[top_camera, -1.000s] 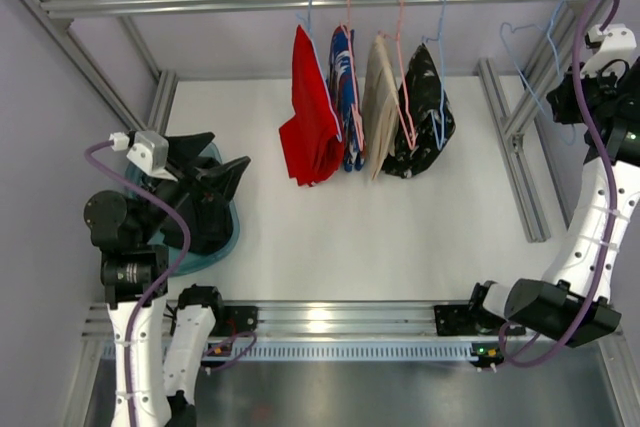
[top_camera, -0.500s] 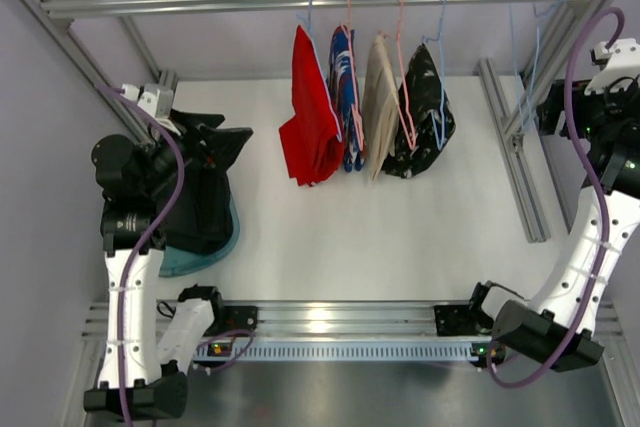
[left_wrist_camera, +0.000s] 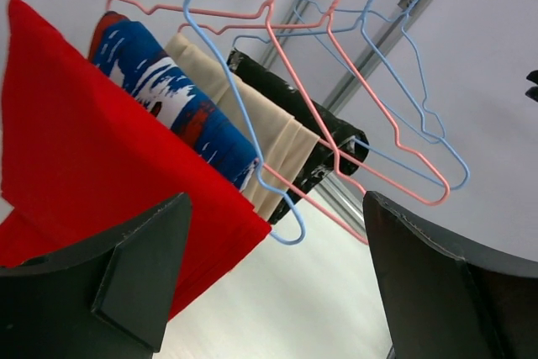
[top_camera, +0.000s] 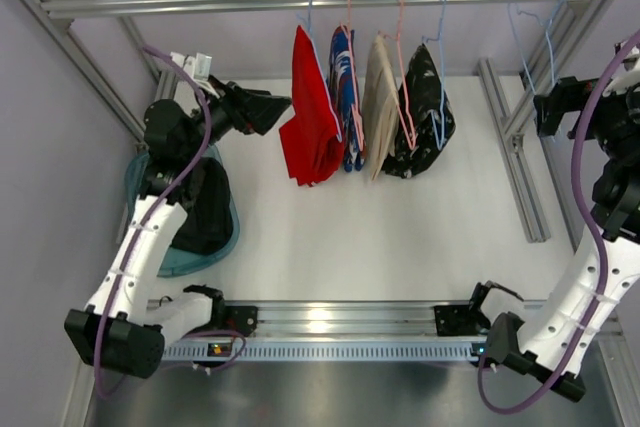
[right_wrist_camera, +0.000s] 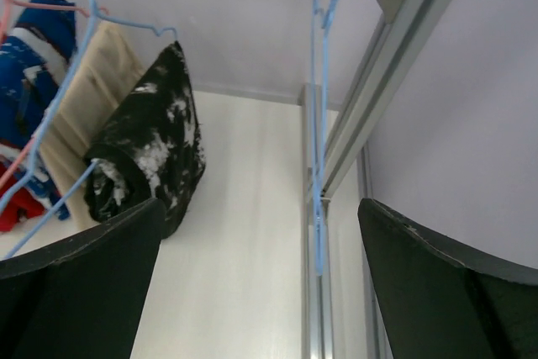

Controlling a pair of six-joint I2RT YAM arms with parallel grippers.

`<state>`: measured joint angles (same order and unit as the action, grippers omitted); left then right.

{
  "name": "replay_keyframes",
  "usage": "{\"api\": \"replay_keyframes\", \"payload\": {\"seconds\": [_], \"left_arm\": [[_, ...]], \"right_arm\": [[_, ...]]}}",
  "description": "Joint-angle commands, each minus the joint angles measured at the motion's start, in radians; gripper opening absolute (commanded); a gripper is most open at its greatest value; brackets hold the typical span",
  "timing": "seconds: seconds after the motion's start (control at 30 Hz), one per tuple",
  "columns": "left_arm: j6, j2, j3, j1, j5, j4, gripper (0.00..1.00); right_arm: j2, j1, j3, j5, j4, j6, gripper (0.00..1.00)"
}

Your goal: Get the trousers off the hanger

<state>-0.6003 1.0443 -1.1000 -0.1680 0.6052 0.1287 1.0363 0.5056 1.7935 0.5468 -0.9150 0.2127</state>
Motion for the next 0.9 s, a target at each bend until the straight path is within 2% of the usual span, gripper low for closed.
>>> {"api": "replay_keyframes", "payload": {"seconds": [0.0, 0.17, 0.47, 0.77, 0.87], "left_arm": [[-0.073, 0.064, -0.046, -0.057, -0.091, 0.167, 0.89], [-0.165, 0.18, -0.08, -0.108, -0.165, 0.268, 0.89], [-0.274, 0.399, -0.152, -0.154, -0.18, 0.4, 0.84], [-0.34, 0.494, -0.138, -0.22, -0.16, 0.519, 0.65], [-0.371, 0.499, -0.135, -0.22, -0.136, 0.567, 0.53]], "right_arm": [[-0.039, 0.013, 0.059, 0.125, -0.077, -0.022, 1.0], [-0.125, 0.013, 0.007, 0.3, -0.065, -0.055, 0.99], [-0.143, 0.013, -0.051, 0.369, -0.032, -0.148, 0.99], [-0.145, 0.013, -0.079, 0.363, -0.027, -0.139, 1.0], [-0.147, 0.013, -0.083, 0.364, -0.033, -0.13, 0.99]]}}
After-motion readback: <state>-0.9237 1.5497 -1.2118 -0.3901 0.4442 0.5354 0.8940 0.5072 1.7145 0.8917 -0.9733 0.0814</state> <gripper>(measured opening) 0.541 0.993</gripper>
